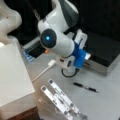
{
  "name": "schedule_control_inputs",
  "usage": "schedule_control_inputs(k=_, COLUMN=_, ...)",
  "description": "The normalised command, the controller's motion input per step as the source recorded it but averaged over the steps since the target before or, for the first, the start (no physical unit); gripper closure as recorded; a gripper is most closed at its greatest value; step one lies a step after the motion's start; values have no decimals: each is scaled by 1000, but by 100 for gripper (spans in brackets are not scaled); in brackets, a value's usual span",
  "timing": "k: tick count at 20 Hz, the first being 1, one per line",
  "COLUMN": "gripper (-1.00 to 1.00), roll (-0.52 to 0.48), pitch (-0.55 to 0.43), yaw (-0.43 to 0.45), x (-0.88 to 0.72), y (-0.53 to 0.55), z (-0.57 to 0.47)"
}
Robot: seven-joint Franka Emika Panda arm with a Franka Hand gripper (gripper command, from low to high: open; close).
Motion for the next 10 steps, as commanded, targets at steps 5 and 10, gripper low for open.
schedule_control_inputs(k=5, gripper=-100, roll=387, pitch=83, yaw=78, x=242, y=-126, z=-58)
schedule_control_inputs(k=10, gripper=-100, roll=414, pitch=92, yaw=112, x=278, y=-135, z=-65)
